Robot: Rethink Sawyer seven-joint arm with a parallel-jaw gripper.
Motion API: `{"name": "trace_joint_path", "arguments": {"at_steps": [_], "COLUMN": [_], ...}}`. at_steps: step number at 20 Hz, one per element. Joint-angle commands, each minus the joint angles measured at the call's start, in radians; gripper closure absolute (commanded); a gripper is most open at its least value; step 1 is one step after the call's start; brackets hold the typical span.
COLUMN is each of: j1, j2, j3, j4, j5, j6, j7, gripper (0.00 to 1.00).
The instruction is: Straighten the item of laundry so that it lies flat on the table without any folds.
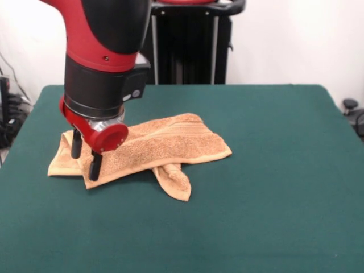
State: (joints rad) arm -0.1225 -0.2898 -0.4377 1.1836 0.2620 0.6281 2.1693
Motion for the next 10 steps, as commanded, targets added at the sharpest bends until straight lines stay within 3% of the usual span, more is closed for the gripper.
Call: {"name": "trace_joint_path", "arguments": {"at_steps": [1,10], "j1": [0.019,0.023], "j2": [-0.044,-0.057], "j3": [0.092,0.118], "j4": [0.086,0.134], "j5": [-0.039,-0.055], "j6": [0.113,0.099], "j7": [0.032,0.06], "gripper": [0.0,0.0]}}
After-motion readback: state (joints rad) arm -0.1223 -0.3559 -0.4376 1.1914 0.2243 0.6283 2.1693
